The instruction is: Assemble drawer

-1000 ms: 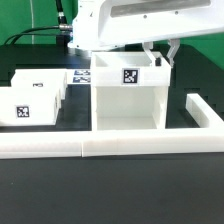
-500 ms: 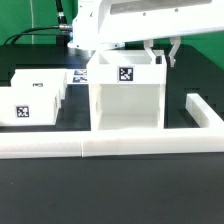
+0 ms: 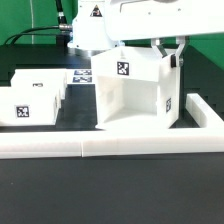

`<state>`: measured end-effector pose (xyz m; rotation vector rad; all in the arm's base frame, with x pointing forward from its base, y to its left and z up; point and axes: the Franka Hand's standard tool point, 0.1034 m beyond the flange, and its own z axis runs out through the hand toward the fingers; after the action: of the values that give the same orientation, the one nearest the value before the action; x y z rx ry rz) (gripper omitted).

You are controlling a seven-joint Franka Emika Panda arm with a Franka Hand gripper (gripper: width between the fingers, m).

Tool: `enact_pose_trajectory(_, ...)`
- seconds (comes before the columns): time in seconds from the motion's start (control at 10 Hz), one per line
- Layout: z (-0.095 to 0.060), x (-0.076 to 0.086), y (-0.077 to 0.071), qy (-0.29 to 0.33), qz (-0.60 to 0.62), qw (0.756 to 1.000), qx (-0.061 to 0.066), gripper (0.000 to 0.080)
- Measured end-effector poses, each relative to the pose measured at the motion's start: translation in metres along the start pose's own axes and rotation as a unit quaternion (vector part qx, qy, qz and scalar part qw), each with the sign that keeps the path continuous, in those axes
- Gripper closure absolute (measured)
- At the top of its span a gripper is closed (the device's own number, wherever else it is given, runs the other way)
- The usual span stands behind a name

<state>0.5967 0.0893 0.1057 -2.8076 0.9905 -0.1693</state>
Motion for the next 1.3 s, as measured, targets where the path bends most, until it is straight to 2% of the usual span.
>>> enact_pose_trajectory(0.1,0.0001,0.0027,-0.0007,0.008,0.020,1.000,0.007,0.0757)
enact_pose_trajectory(0.5,-0.0035,-0.0003,-0.0080,0.003,0.124,0.992,0.020,0.0755)
enact_pose_trajectory(0.7,0.0002,-0.0005,-0.0029,0.011,0.254,0.966,0.046,0.0752)
enact_pose_trajectory(1.0,-0.0004,-0.0015,-0.0047,0.001,0.345,0.937,0.057,0.0744)
enact_pose_trajectory(1.3,-0.0003,-0.0040,-0.0068,-0.003,0.352,0.934,0.060,0.0744)
